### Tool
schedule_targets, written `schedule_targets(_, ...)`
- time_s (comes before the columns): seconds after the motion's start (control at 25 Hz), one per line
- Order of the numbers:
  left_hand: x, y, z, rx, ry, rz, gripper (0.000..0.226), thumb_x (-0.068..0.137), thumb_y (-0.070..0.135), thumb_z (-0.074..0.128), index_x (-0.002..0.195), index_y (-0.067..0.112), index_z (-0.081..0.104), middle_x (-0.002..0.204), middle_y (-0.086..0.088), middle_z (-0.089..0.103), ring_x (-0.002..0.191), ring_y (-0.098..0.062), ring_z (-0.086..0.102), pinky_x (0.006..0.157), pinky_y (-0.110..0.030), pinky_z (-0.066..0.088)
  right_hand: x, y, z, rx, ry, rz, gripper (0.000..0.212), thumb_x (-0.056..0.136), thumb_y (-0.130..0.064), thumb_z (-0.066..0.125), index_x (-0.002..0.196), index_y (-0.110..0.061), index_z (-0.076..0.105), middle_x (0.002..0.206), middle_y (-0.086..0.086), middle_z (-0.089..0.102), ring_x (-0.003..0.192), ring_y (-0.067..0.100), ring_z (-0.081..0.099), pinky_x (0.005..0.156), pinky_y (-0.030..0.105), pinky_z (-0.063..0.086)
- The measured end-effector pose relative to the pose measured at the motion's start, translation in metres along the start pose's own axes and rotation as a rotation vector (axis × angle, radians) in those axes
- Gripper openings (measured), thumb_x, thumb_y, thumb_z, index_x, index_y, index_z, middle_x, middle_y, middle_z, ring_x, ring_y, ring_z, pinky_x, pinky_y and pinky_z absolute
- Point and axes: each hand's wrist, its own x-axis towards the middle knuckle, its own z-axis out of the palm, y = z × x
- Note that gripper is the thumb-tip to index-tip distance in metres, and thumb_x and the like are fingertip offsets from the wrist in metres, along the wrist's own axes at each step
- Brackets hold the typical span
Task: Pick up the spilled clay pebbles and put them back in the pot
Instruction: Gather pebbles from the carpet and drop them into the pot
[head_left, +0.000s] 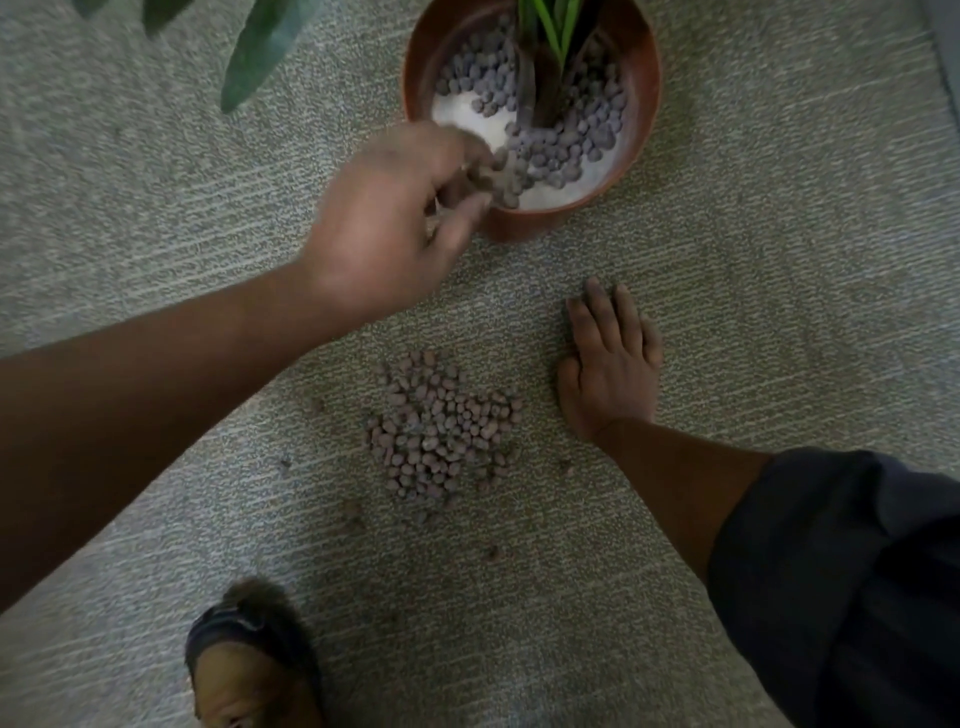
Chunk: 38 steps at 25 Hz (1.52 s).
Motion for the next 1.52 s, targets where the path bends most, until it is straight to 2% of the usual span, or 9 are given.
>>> schedule_targets(0.08, -0.031, -0.002, 0.014, -0.013, -0.217, 0.047, 0.022, 0.094, 0.030, 0.063, 0.114, 0.022, 0.061, 0.098, 0.009, 0.052, 0.090, 0.000, 0.043, 0.080, -0.015, 0.040, 0.000, 0.000, 0.001, 0.005, 0.008, 0.000, 0.065, 0.089, -0.036, 0.040, 0.153, -0.026, 0.030, 0.167, -0.001, 0.021, 0.155, 0.028, 0.012, 0.121, 0.046, 0.009)
schedule_targets(0.2, -0.073, -0.012, 0.040, 0.048, -0.726, -0.116, 0.051, 0.088, 0.022, 0.071, 0.137, 0.022, 0.058, 0.133, -0.007, 0.055, 0.122, -0.025, 0.052, 0.100, -0.045, 0.048, 0.000, 0.000, 0.003, 0.018, 0.020, 0.009, 0.064, 0.089, -0.036, 0.041, 0.152, -0.027, 0.031, 0.166, -0.001, 0.022, 0.155, 0.028, 0.013, 0.121, 0.047, 0.011)
schedule_targets(0.28, -0.086, -0.022, 0.049, 0.107, -0.862, -0.229, 0.059, 0.084, 0.018, 0.068, 0.140, 0.025, 0.054, 0.138, -0.008, 0.048, 0.128, -0.033, 0.046, 0.103, -0.050, 0.044, 0.000, 0.000, 0.005, 0.018, 0.026, 0.006, 0.064, 0.089, -0.036, 0.041, 0.152, -0.026, 0.032, 0.166, -0.001, 0.023, 0.154, 0.028, 0.014, 0.121, 0.047, 0.012)
schedule_targets(0.84, -0.096, -0.030, 0.067, -0.053, -0.666, -0.178, 0.024, 0.074, 0.007, 0.068, 0.096, 0.015, 0.068, 0.097, 0.001, 0.051, 0.084, -0.020, 0.056, 0.069, -0.028, 0.042, 0.000, 0.000, 0.004, 0.030, 0.022, 0.010, 0.062, 0.091, -0.035, 0.040, 0.152, -0.026, 0.032, 0.167, -0.002, 0.021, 0.155, 0.027, 0.012, 0.122, 0.050, 0.014)
schedule_targets(1.08, -0.093, -0.032, 0.066, -0.126, -0.612, -0.329, 0.016, 0.074, 0.004, 0.072, 0.085, 0.016, 0.075, 0.088, 0.004, 0.065, 0.073, -0.009, 0.060, 0.069, -0.035, 0.056, 0.000, 0.000, 0.005, 0.020, 0.019, 0.013, 0.064, 0.090, -0.036, 0.039, 0.153, -0.026, 0.030, 0.167, -0.002, 0.020, 0.155, 0.027, 0.012, 0.122, 0.051, 0.014)
schedule_targets(1.16, -0.084, -0.030, 0.055, -0.401, -0.596, -0.690, 0.013, 0.080, 0.004, 0.074, 0.084, 0.016, 0.076, 0.077, 0.005, 0.069, 0.061, -0.003, 0.062, 0.057, -0.029, 0.057, 0.000, 0.000, 0.005, 0.023, 0.015, 0.012, 0.064, 0.090, -0.036, 0.039, 0.153, -0.027, 0.030, 0.167, -0.003, 0.020, 0.155, 0.026, 0.012, 0.122, 0.051, 0.014)
schedule_targets(1.28, -0.054, -0.019, 0.025, -1.220, -0.581, -1.150, 0.016, 0.087, -0.006, 0.059, 0.089, 0.006, 0.070, 0.076, -0.006, 0.065, 0.068, -0.014, 0.061, 0.058, -0.021, 0.056, 0.000, 0.000, 0.005, 0.017, 0.015, 0.015, 0.064, 0.090, -0.037, 0.039, 0.153, -0.027, 0.030, 0.167, -0.002, 0.021, 0.155, 0.026, 0.012, 0.122, 0.050, 0.013)
schedule_targets(1.4, -0.019, 0.000, -0.010, -1.674, -0.555, -1.093, 0.020, 0.074, 0.003, 0.059, 0.092, 0.005, 0.068, 0.086, -0.010, 0.062, 0.078, -0.017, 0.059, 0.069, -0.024, 0.057, 0.000, 0.000, 0.004, 0.020, 0.005, 0.015, 0.065, 0.090, -0.037, 0.040, 0.153, -0.027, 0.030, 0.167, -0.002, 0.019, 0.155, 0.026, 0.010, 0.122, 0.048, 0.010)
schedule_targets(1.52, 0.011, 0.021, -0.029, -1.630, -0.300, -1.101, 0.030, 0.076, 0.008, 0.056, 0.103, 0.000, 0.069, 0.097, -0.015, 0.069, 0.092, -0.024, 0.069, 0.085, -0.033, 0.058, 0.000, -0.001, 0.004, 0.004, 0.001, 0.018, 0.064, 0.091, -0.038, 0.040, 0.154, -0.027, 0.029, 0.168, -0.003, 0.017, 0.155, 0.025, 0.008, 0.122, 0.045, 0.006)
